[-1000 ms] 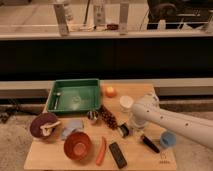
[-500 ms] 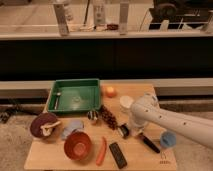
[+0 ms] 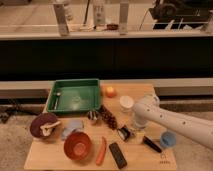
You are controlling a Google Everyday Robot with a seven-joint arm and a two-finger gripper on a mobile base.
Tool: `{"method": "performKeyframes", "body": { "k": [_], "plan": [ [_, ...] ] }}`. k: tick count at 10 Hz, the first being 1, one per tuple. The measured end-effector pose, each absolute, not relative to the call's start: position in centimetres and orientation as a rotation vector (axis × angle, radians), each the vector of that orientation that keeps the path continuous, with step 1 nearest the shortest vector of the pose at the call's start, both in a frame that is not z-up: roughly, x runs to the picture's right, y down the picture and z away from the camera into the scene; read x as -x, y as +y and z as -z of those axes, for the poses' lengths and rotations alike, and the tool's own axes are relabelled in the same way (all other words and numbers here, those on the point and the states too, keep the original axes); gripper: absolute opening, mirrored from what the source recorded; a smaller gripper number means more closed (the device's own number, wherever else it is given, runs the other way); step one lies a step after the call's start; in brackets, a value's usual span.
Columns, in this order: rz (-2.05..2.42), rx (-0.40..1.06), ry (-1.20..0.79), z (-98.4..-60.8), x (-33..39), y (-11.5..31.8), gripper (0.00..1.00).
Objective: Wipe table surface with brush
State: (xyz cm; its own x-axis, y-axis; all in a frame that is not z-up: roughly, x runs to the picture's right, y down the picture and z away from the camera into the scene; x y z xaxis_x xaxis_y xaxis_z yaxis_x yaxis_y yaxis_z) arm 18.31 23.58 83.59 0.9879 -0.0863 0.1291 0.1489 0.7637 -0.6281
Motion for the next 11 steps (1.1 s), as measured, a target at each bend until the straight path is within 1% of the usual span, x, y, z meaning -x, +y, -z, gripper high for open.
{"method": "performKeyframes", "body": {
  "k": [7, 11],
  "plan": [
    [0.087, 0.669, -0.018, -82.0, -20.6, 23.5, 0.8],
    [0.021, 0.713, -0.114, -82.4, -21.7, 24.3, 0.8]
  ]
}}
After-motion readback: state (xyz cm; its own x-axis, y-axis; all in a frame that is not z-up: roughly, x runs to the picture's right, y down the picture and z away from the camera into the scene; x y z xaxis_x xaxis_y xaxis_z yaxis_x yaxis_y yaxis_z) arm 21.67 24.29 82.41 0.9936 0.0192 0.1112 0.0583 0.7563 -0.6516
